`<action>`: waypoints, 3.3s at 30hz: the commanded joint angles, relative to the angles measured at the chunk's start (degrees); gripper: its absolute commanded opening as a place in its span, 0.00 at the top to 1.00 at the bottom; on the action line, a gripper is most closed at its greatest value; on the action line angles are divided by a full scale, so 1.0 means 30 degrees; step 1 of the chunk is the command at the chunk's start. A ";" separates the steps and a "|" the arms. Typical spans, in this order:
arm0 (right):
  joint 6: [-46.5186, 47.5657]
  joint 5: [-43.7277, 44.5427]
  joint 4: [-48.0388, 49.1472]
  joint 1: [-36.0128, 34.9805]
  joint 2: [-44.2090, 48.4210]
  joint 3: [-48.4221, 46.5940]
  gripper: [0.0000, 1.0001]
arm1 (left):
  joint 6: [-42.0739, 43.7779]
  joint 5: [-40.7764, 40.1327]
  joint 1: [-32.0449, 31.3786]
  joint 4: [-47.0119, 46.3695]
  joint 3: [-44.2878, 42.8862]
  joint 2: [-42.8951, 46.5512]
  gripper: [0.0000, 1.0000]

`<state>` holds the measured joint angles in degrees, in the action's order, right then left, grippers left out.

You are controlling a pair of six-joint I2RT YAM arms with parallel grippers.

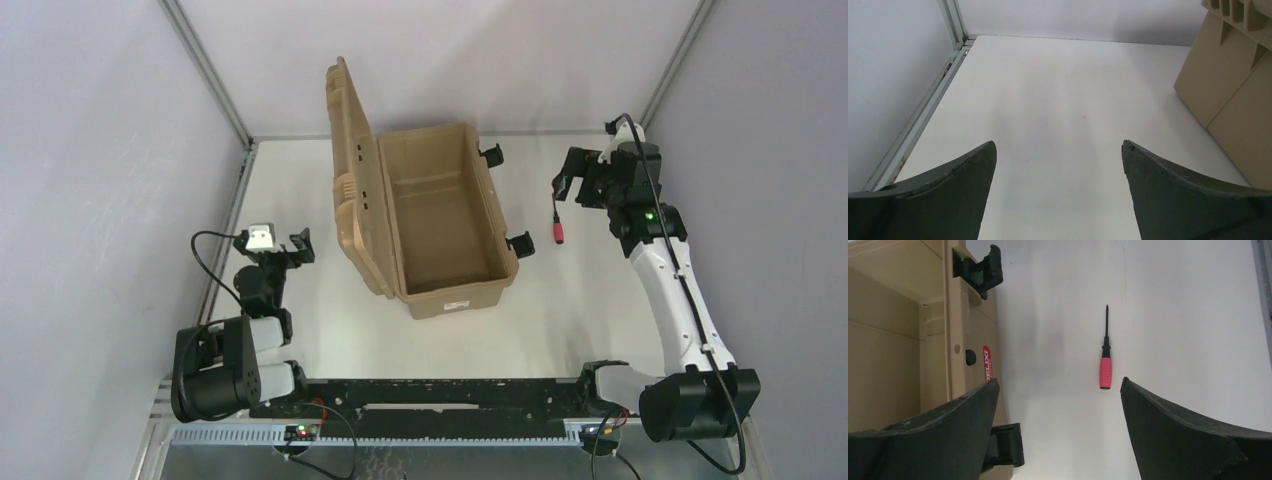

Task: Put the screwdriver in the bin
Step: Pick up the screwdriver from the center of the board.

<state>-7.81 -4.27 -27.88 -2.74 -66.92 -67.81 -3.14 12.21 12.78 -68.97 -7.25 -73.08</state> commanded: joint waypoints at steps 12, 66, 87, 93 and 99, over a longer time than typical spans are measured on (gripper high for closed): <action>-0.0367 0.0365 0.1558 -0.0140 0.1329 -0.0041 0.00 | -0.0185 -0.0026 -0.0026 -0.0772 0.0315 0.0043 0.00; 0.0666 0.1020 -1.1862 0.0299 -1.2753 -2.0049 0.11 | -0.0217 0.0107 0.0087 -0.0777 0.0291 0.0063 0.00; 0.0782 0.1922 -0.8577 0.0298 -1.4695 -1.0438 0.25 | -0.0214 0.0092 0.0063 -0.0774 0.0278 0.0043 0.00; 0.0551 0.1970 -0.7874 0.0293 -1.5730 -0.9477 0.30 | -0.0214 0.0091 0.0058 -0.0781 0.0278 0.0043 0.00; 0.0469 0.1982 -0.7452 0.0341 -1.6641 -0.9094 0.34 | -0.0214 0.0091 0.0049 -0.0778 0.0278 0.0053 0.00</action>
<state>-5.69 1.06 -52.42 -1.96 -115.79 -95.88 -3.14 12.21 12.78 -68.97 -7.25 -73.08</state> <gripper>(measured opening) 0.672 0.996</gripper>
